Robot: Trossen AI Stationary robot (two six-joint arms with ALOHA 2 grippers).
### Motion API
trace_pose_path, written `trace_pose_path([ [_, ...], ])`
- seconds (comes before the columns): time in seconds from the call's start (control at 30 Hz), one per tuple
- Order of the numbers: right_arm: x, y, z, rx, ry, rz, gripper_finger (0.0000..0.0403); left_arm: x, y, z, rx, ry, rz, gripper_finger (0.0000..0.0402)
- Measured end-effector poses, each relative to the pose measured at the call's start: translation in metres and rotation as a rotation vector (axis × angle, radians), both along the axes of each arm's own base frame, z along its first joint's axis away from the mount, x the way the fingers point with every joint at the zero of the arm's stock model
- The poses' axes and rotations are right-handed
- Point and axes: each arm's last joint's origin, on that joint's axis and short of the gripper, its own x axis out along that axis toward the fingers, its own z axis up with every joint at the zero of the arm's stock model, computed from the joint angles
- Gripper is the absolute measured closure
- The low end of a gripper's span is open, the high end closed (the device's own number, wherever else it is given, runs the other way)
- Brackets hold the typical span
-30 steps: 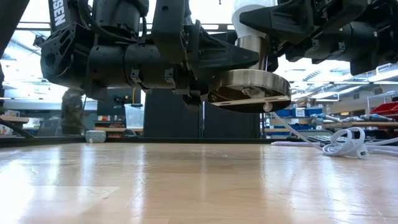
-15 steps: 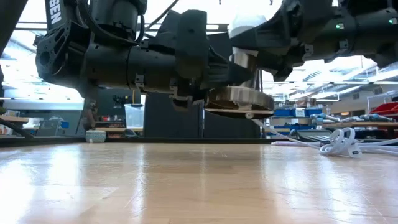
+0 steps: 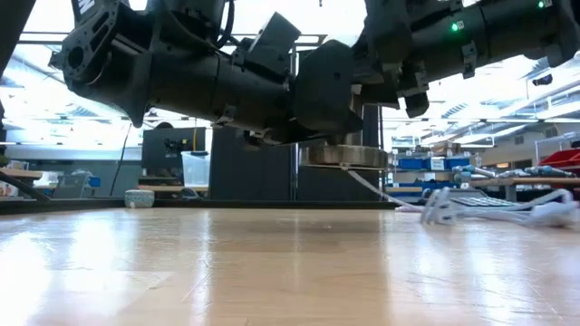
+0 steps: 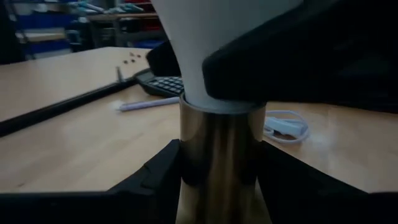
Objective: Screw lightbulb
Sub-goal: Insert the lightbulb on the lamp
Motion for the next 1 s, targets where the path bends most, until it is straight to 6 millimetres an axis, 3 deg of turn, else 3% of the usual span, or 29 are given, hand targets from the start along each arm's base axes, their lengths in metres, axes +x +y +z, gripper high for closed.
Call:
trace_pose_path([
  [0.17, -0.001, 0.001, 0.000, 0.007, -0.004, -0.012, 0.0186, -0.001, -0.001, 0.000, 0.001, -0.002, 0.014, 0.0219],
  [0.4, 0.002, 0.004, -0.001, -0.038, 0.049, 0.173, 0.0176, -0.001, -0.004, 0.000, -0.006, 0.002, -0.039, 0.0219],
  [0.8, 0.004, 0.003, 0.001, -0.042, 0.089, 0.445, 0.0041, -0.002, -0.013, -0.001, -0.005, 0.012, -0.131, 0.0219],
  [1.0, -0.003, 0.003, 0.008, -0.064, 0.158, 0.532, 0.0014, -0.002, -0.016, -0.002, 0.004, 0.025, -0.219, 0.0219],
])
